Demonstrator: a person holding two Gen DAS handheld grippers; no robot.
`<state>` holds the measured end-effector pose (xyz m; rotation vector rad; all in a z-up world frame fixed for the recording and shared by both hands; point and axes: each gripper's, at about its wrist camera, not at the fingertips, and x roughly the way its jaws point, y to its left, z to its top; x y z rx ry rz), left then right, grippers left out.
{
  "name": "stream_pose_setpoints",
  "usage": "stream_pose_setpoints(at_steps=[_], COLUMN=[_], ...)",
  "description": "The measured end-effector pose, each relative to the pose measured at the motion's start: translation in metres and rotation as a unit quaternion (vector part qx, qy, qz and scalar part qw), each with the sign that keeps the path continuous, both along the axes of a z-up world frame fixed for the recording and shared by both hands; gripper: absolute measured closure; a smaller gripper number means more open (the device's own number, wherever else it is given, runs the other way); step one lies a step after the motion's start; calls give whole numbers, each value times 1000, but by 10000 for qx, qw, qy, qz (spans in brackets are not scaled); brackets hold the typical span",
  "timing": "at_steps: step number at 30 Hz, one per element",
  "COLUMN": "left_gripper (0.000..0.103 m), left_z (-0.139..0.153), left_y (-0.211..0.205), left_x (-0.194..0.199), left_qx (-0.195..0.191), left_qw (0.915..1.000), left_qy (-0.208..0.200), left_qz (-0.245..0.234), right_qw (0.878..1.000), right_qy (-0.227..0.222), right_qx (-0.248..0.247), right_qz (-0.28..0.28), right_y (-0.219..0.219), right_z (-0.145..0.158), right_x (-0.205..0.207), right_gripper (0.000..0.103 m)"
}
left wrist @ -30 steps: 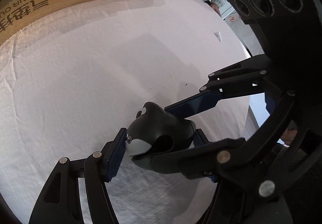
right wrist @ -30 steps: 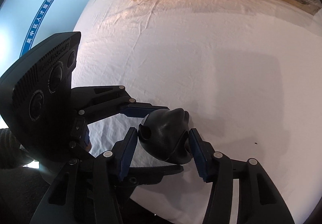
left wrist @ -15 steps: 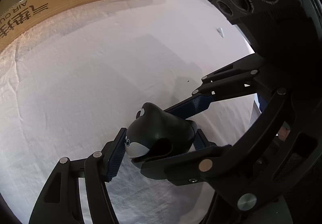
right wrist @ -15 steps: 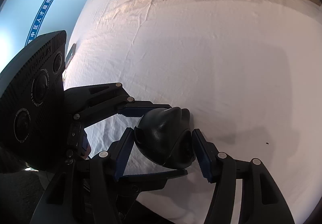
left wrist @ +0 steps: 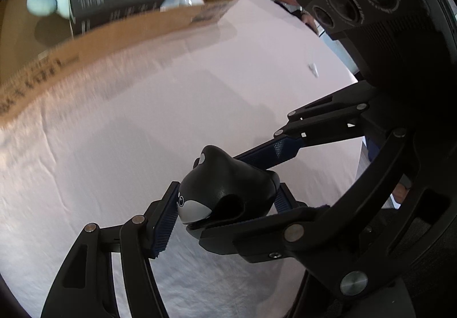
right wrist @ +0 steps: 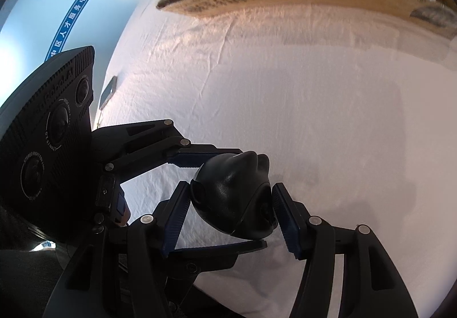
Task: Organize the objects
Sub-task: 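Lift the black object with both grippers and carry it toward the box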
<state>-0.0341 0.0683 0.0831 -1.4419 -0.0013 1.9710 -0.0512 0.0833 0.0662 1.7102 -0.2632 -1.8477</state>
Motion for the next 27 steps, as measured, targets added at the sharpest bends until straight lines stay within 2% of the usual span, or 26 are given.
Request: stream_pose_setpoints(at_steps=[12,19,27], left_gripper=[39,39,39], left_z=[45,81,107], left_y=[3,1,12], left_x=[-35,-47,-78], left_qx=[105,188,259], left_qw=[9987,9969,9939], left_qy=[504,755,1060], left_qz=[-45,-81,-140], right_qw=[9985,9966,9936], right_qy=[531,796,1090], right_qx=[55,101,190], right_qz=[-81,-174,-245], right_y=[20,38,56], right_z=[56,91,125], right_x=[-30,-46,-72], right_gripper=[45,45,45])
